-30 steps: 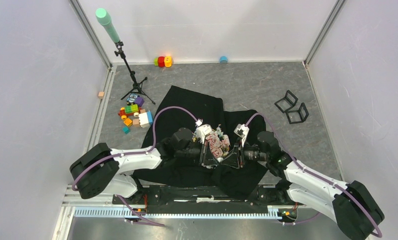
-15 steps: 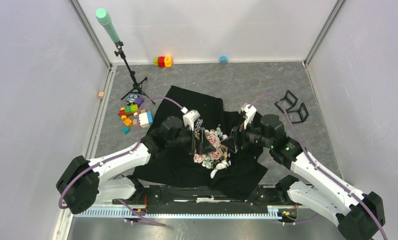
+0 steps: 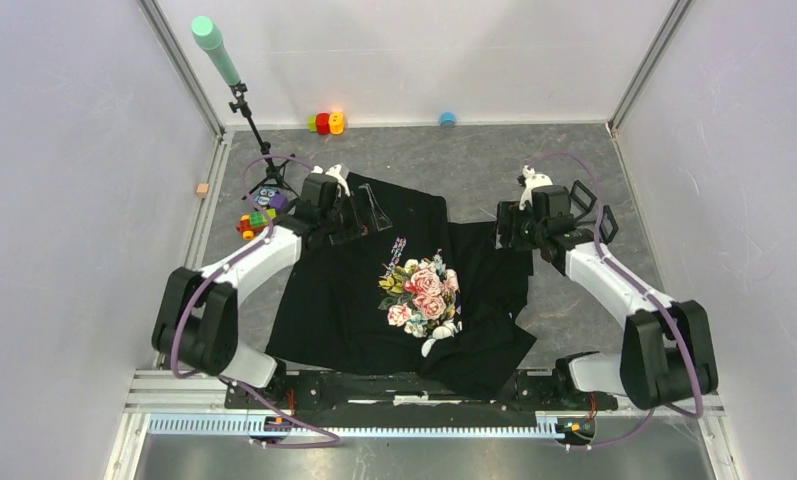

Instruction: Pin the brooch onto the clothing

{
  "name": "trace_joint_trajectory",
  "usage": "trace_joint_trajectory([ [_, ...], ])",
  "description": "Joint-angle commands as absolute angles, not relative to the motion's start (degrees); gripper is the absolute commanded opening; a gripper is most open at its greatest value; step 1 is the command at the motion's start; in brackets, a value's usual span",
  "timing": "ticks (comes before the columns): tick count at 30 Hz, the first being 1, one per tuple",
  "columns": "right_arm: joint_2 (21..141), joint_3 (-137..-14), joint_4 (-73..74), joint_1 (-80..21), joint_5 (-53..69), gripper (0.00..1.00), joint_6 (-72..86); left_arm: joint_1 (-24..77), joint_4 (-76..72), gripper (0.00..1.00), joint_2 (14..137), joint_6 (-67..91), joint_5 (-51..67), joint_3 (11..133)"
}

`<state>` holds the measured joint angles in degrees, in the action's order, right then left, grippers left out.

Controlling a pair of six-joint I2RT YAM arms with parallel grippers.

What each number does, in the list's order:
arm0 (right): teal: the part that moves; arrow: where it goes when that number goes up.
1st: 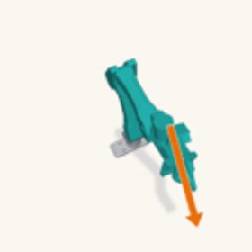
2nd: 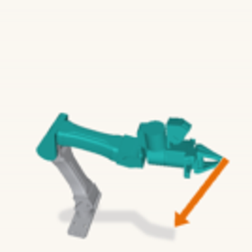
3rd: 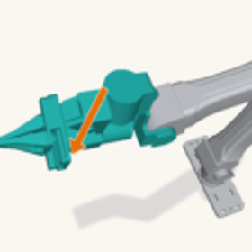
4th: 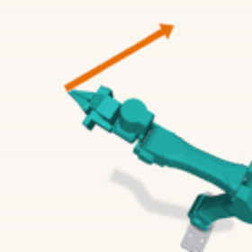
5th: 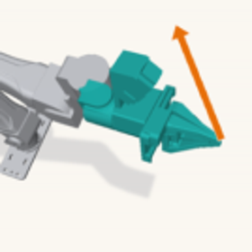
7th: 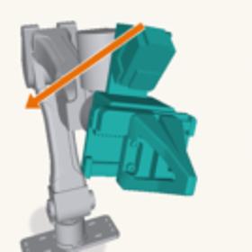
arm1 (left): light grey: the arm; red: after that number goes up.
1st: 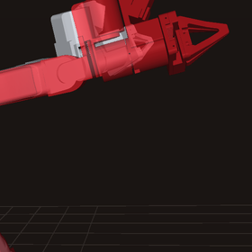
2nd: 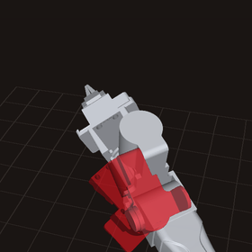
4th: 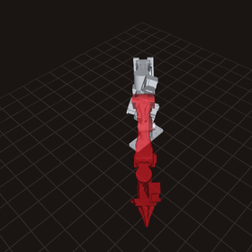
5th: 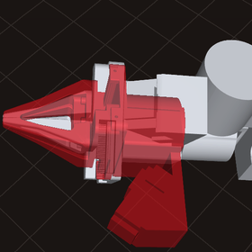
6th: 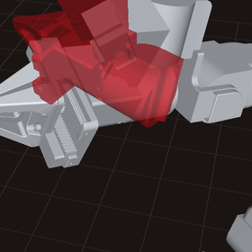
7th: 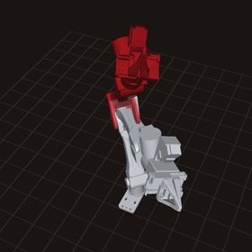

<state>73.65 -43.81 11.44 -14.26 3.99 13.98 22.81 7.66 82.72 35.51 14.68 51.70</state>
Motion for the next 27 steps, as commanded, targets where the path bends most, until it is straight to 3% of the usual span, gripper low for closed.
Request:
trace_joint_trajectory([
  [1,77.26,-45.99,8.36,-10.37,0.35,0.76,14.83,21.98,9.94,1.00,88.01,34.77,7.87,57.27],
  [7,84.01,-44.89,4.06,-9.89,1.14,0.75,14.52,20.81,7.47,1.00,96.92,34.95,2.91,58.67],
  [12,89.08,-45.74,1.84,-9.45,3.56,0.53,14.95,16.48,3.96,1.00,102.57,38.11,8.70,57.49],
  [17,92.95,-48.55,0.73,-9.27,4.47,0.19,15.06,12.16,0.61,1.00,102.23,40.17,8.81,52.79],
  [20,95.71,-52.18,0.90,-8.73,3.94,0.05,15.01,9.47,-1.88,1.00,102.37,42.24,9.03,50.55],
  [22,97.62,-54.83,0.96,-8.27,2.99,0.00,14.69,7.84,-3.11,1.00,102.04,43.05,8.76,48.97],
  [27,104.59,-63.10,2.56,-6.09,2.19,0.00,14.38,5.50,-3.18,1.00,99.61,42.91,6.47,46.40],
])
